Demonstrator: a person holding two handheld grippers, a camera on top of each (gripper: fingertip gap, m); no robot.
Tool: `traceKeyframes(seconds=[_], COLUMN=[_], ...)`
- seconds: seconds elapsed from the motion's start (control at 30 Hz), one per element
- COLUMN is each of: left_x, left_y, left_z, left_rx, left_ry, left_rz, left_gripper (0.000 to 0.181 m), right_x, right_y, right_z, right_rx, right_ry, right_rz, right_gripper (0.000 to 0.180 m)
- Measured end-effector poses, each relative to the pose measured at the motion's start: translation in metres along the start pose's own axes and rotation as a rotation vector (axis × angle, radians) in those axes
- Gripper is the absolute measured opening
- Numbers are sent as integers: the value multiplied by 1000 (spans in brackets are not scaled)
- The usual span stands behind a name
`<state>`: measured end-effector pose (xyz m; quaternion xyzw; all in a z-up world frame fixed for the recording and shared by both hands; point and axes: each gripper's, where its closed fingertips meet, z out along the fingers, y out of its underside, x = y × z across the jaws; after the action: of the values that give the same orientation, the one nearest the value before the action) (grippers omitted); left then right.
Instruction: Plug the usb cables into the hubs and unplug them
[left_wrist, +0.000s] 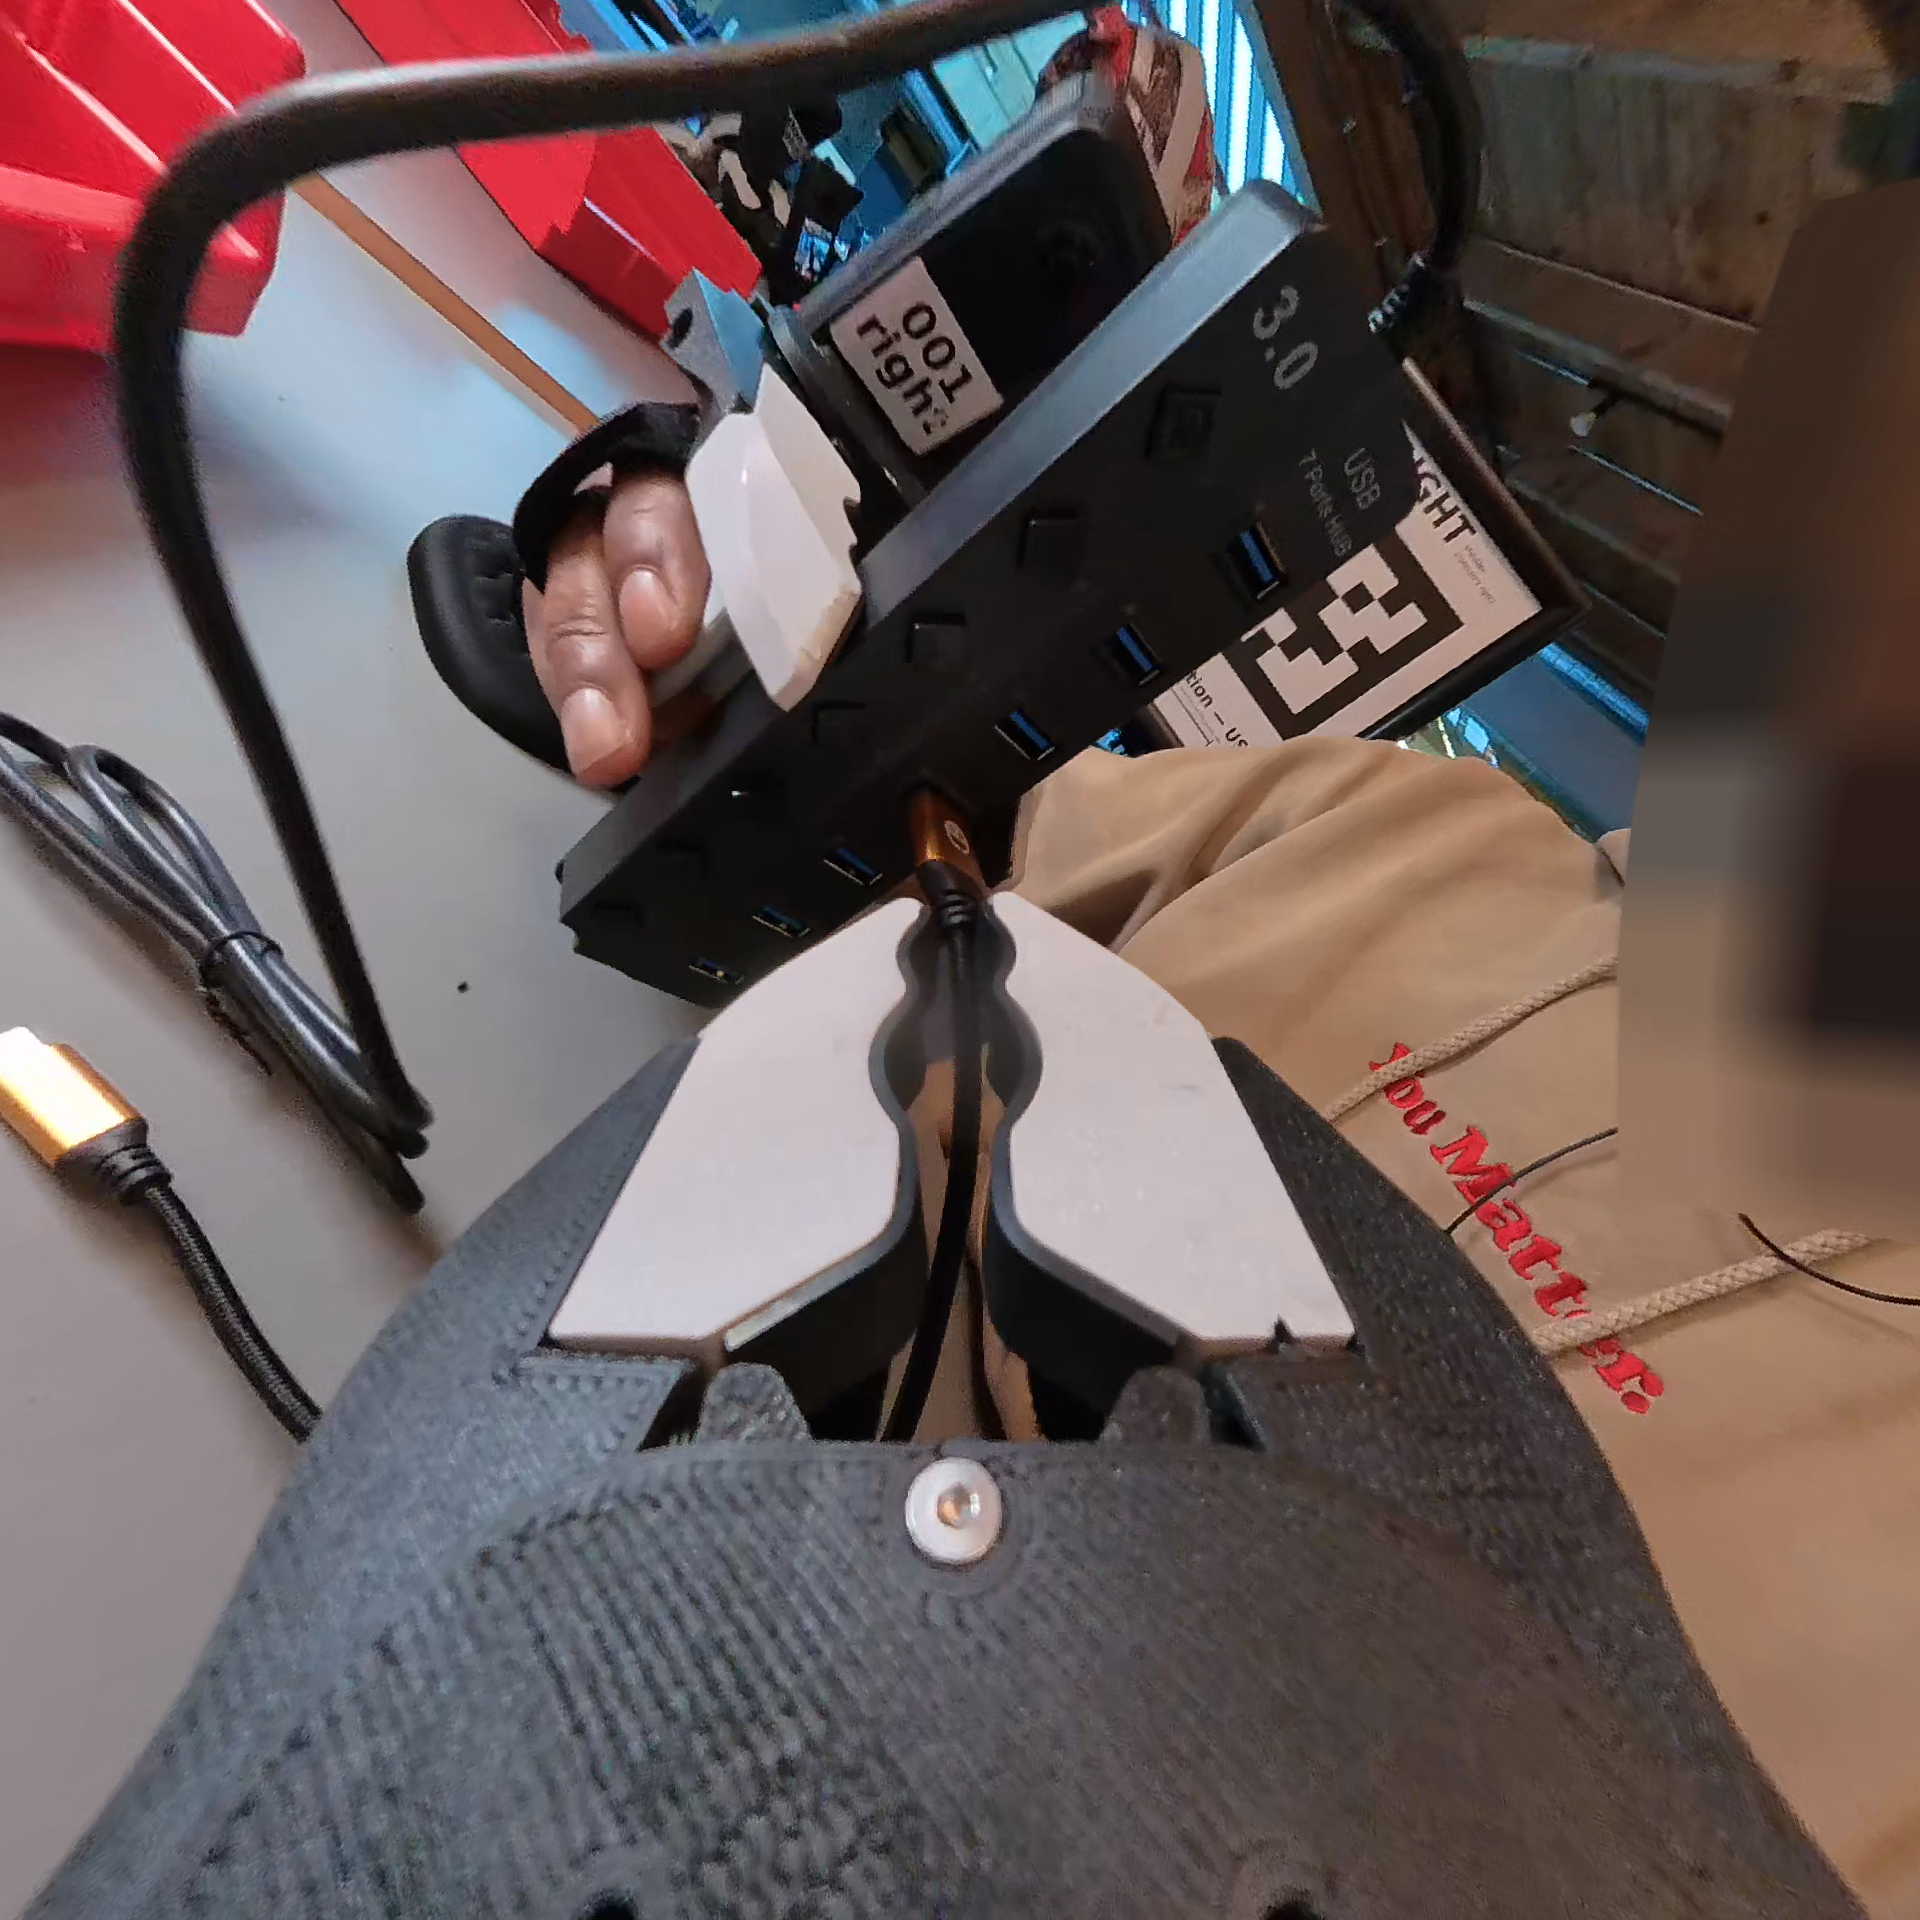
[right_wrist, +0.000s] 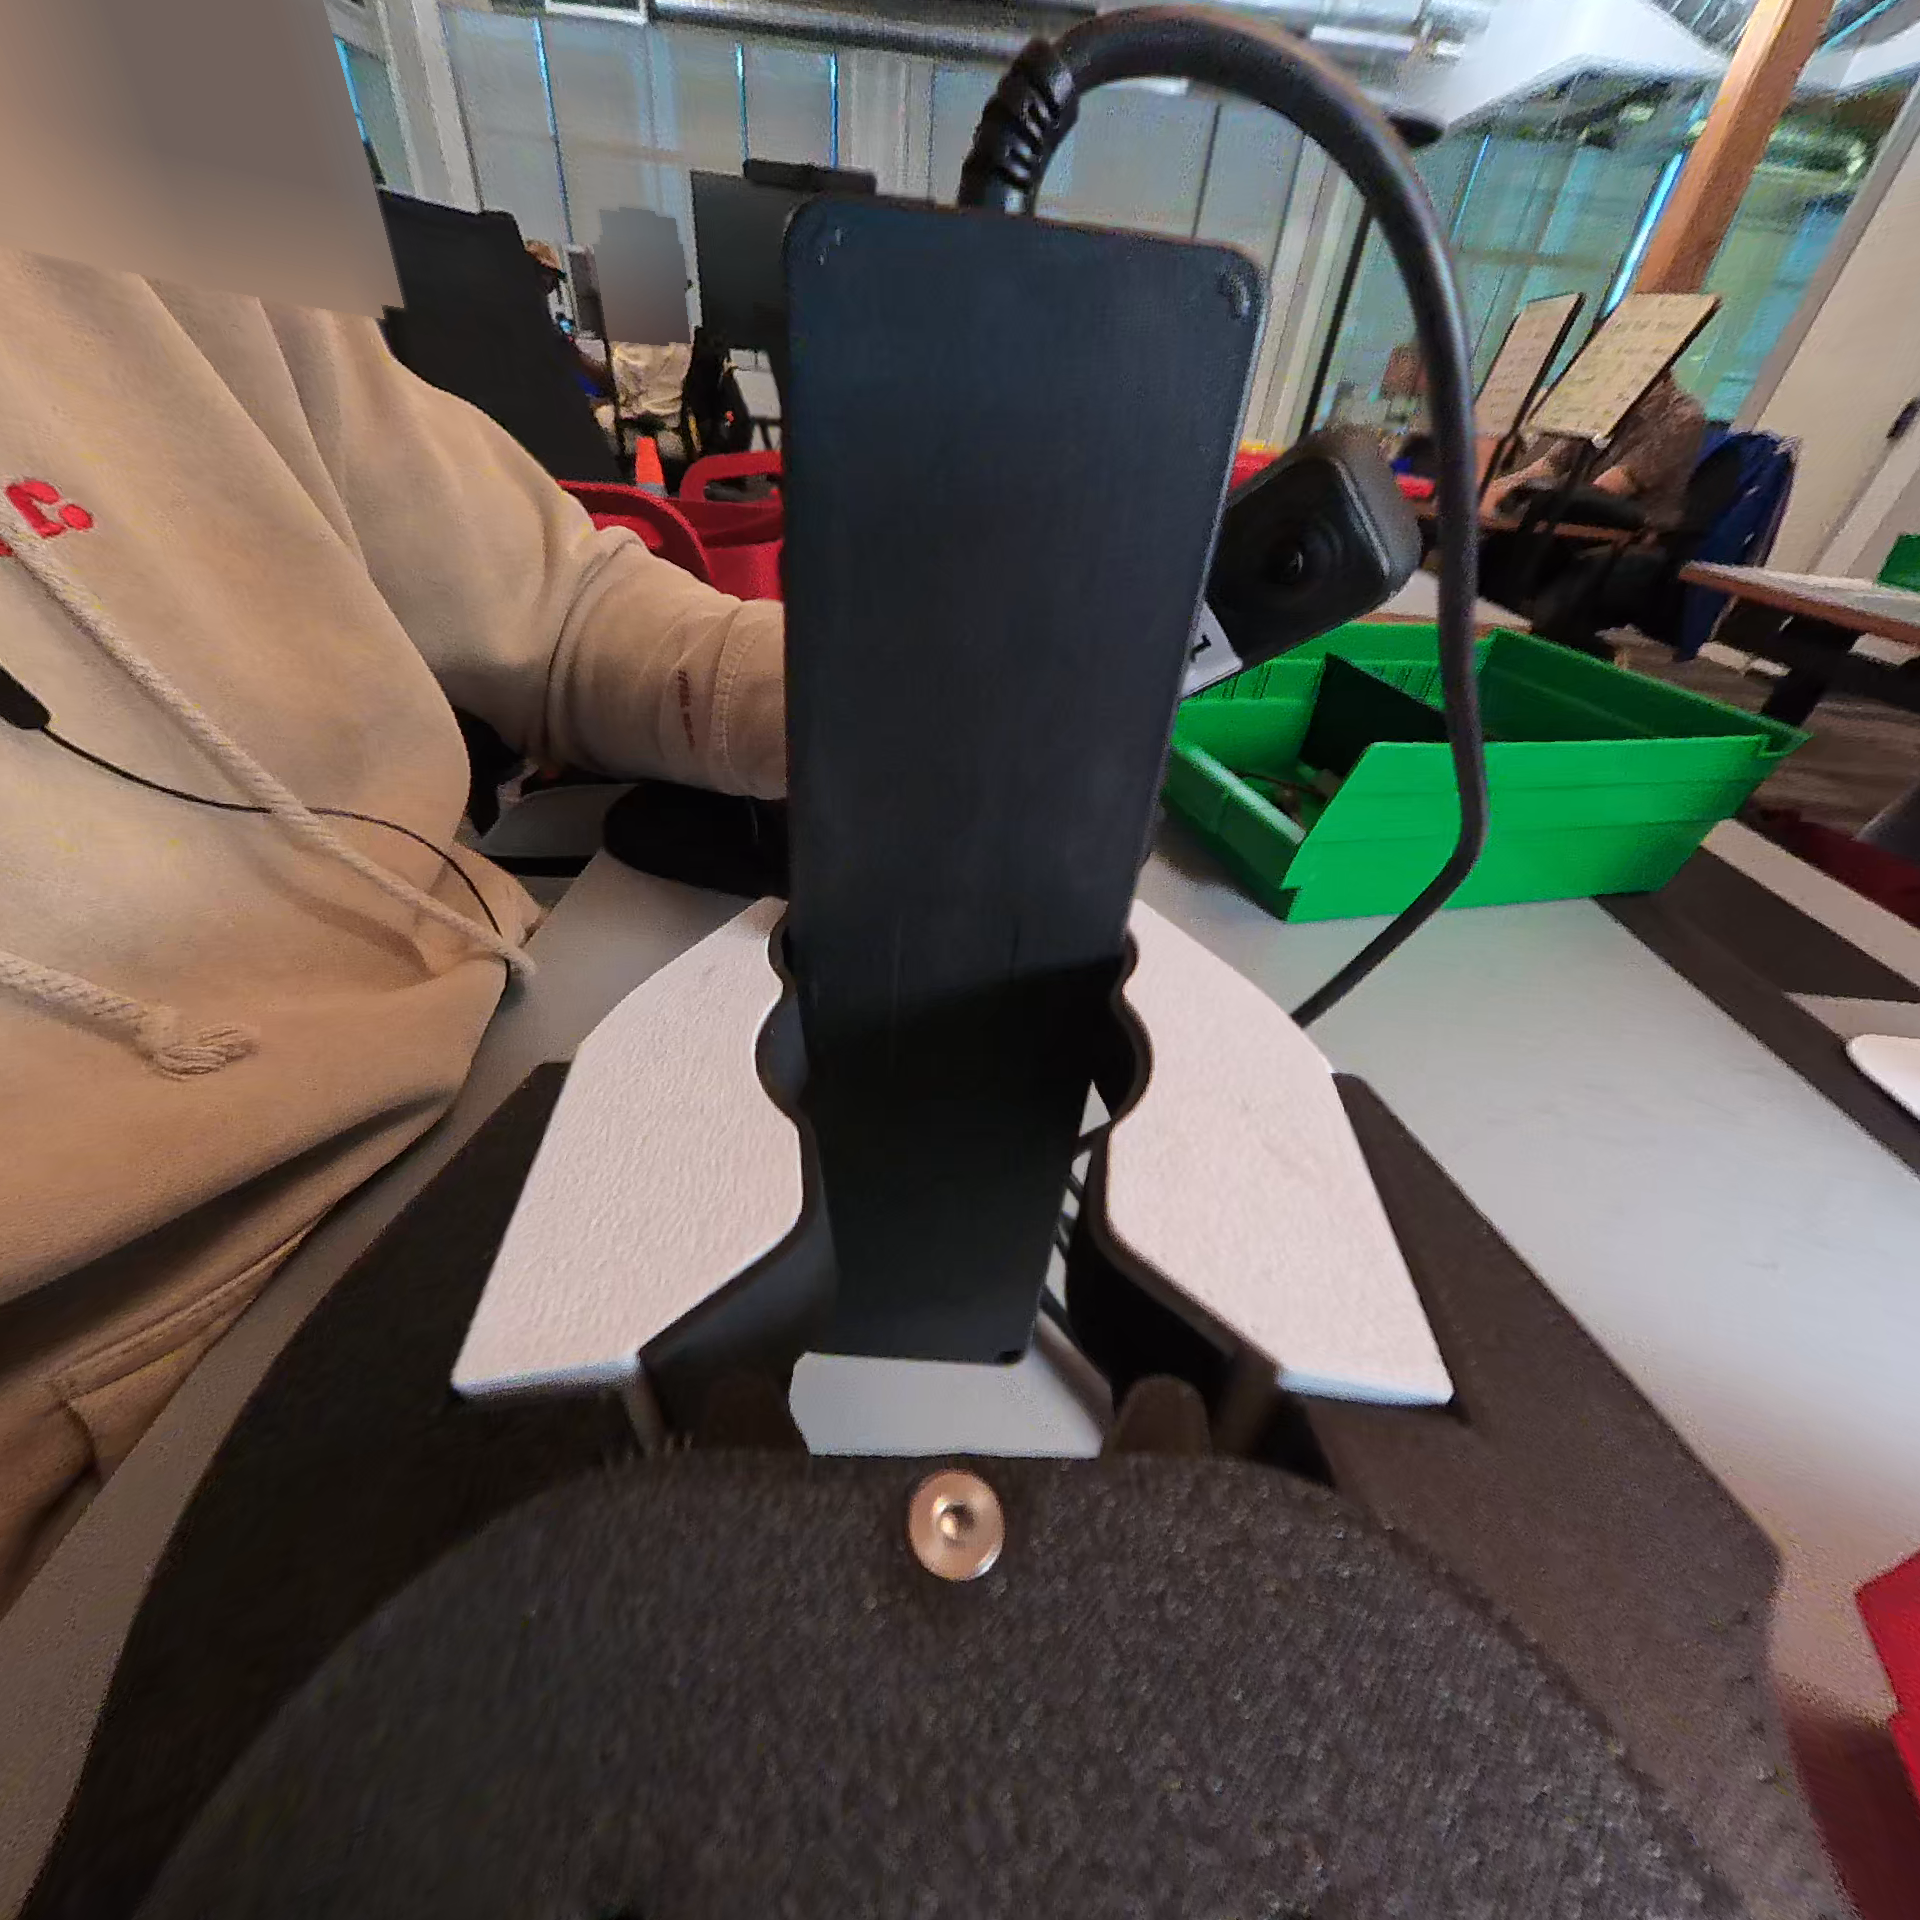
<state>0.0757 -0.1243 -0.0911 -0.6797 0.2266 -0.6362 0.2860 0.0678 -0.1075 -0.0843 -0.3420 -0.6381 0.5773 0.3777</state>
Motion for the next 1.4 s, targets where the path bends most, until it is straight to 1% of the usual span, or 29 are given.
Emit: traceKeyframes(seconds=[0.17, 0.33, 0.4, 0.47, 0.53, 0.57, 0.63, 0.7, 0.77, 0.87, 0.93, 0.97, 1.07, 1.13, 1.27, 1.4], left_x=[-11, -14, -13, -4, 6, 9, 6, -2, -17, -56, -86, -101, -139, -157, -180, -195], left_y=[1, 2, 3, 1, -13, -23, -46, -70, -89, -92, -81, -72, -50, -39, -24, -11], left_z=[-7, -11, -9, -8, -18, -29, -65, -113, -171, -254, -295, -309, -335, -344, -348, -349], left_rx=[0, -49, -72, -80, -54, -43, -17, 7, 4, -110, -215, -269, -418, -518, -696, -826], left_ry=[-90, -198, -220, -218, -250, -294, -444, -609, -796, -1031, -1130, -1158, -1219, -1230, -1218, -1183], left_rz=[57, 145, 173, 219, 286, 332, 407, 431, 430, 374, 324, 290, 226, 207, 207, 176], left_gripper=[6, 6, 7, 8, 21, 26, 32, 32, 33, 33, 31, 31, 30, 31, 32, 33], right_x=[12, 14, 12, 9, 11, 13, 19, 24, 27, 30, 31, 31, 34, 35, 36, 35], right_y=[20, 26, 25, 15, 6, 4, -1, -4, -8, -10, -8, -8, -6, -5, -4, -3], right_z=[3, 6, 5, 4, -1, -5, -13, -20, -24, -26, -25, -25, -26, -27, -28, -28], right_rx=[-135, -171, -165, -110, -52, -34, -8, 12, 31, 52, 49, 46, 46, 50, 52, 49], right_ry=[81, 99, 87, 71, 64, 71, 88, 109, 121, 128, 132, 135, 142, 143, 139, 134], right_rz=[-21, -18, -30, -17, 7, 13, 22, 21, 24, 34, 39, 39, 47, 56, 69, 69], right_gripper=[54, 55, 54, 54, 54, 54, 54, 54, 54, 54, 54, 54, 54, 54, 54, 54])
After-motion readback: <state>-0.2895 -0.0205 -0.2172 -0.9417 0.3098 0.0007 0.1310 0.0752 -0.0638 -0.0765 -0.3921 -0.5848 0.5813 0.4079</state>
